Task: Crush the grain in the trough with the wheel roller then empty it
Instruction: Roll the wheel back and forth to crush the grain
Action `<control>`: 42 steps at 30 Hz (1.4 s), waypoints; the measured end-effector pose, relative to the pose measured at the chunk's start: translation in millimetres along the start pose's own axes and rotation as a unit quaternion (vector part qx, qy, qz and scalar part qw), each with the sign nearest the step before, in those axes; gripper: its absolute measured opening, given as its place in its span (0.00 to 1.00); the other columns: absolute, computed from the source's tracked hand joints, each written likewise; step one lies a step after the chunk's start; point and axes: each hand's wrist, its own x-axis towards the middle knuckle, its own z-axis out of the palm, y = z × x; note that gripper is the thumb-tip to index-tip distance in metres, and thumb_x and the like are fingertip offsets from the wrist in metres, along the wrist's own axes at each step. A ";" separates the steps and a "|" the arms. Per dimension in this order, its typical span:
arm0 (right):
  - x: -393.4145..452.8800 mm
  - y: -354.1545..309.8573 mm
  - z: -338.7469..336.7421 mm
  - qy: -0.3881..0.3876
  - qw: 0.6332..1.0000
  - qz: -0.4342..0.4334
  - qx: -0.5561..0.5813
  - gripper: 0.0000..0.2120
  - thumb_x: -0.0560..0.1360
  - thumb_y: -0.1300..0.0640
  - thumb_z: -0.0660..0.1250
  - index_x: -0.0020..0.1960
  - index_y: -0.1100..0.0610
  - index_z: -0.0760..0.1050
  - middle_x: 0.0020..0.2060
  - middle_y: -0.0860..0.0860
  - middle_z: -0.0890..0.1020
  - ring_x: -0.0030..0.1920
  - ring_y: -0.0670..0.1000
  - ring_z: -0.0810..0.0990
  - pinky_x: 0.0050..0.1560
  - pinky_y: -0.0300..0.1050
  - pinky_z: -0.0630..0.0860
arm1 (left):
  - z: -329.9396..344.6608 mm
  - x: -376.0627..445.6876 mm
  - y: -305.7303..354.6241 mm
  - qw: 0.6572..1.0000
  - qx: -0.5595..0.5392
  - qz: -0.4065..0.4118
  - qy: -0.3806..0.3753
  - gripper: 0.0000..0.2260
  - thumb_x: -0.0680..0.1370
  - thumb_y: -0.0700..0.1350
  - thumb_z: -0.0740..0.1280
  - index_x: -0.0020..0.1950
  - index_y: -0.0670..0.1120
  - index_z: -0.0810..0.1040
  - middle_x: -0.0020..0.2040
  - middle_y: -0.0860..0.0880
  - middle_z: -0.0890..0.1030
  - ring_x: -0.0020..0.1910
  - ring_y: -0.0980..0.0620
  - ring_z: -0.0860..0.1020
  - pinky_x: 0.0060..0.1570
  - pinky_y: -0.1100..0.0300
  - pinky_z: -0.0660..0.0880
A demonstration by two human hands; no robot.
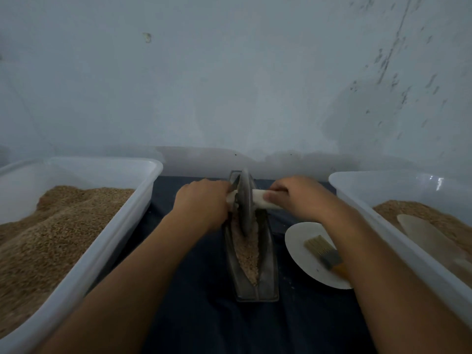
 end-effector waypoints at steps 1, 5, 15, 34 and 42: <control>4.3 1.1 8.4 0.043 0.999 0.008 0.007 0.16 0.80 0.40 0.59 0.55 0.48 0.80 0.45 0.48 0.82 0.43 0.50 0.79 0.45 0.51 0.76 | 7.7 2.5 0.0 1.000 -0.001 -0.001 0.030 0.11 0.78 0.50 0.65 0.60 0.55 0.73 0.52 0.49 0.79 0.47 0.46 0.77 0.45 0.51 0.72; 14.2 2.3 34.3 0.178 0.982 0.008 -0.070 0.18 0.83 0.42 0.53 0.52 0.49 0.78 0.44 0.51 0.81 0.44 0.56 0.79 0.43 0.49 0.63 | 29.2 7.1 1.6 0.986 -0.005 0.021 0.167 0.11 0.80 0.47 0.63 0.62 0.52 0.74 0.52 0.51 0.81 0.50 0.48 0.79 0.47 0.56 0.67; -0.5 7.7 -4.7 -0.039 0.998 -0.040 0.002 0.11 0.81 0.41 0.60 0.49 0.42 0.79 0.43 0.44 0.81 0.42 0.46 0.78 0.40 0.48 0.73 | -8.9 -6.3 6.5 0.998 0.011 -0.004 0.068 0.10 0.76 0.55 0.67 0.55 0.55 0.77 0.48 0.50 0.79 0.46 0.47 0.76 0.41 0.54 0.71; -8.4 4.7 -16.4 -0.084 0.996 -0.032 0.008 0.13 0.73 0.33 0.67 0.51 0.39 0.75 0.48 0.39 0.79 0.46 0.42 0.78 0.46 0.47 0.76 | -20.7 -13.2 6.1 0.998 0.042 0.036 -0.027 0.10 0.75 0.54 0.68 0.54 0.53 0.77 0.49 0.51 0.78 0.46 0.47 0.76 0.41 0.54 0.70; 18.2 18.8 29.8 0.110 0.992 0.023 0.049 0.18 0.80 0.38 0.59 0.54 0.50 0.78 0.48 0.51 0.81 0.46 0.53 0.78 0.46 0.50 0.75 | 21.1 2.5 7.0 0.985 0.006 0.031 0.168 0.11 0.79 0.47 0.61 0.61 0.54 0.75 0.50 0.51 0.82 0.48 0.47 0.79 0.44 0.56 0.62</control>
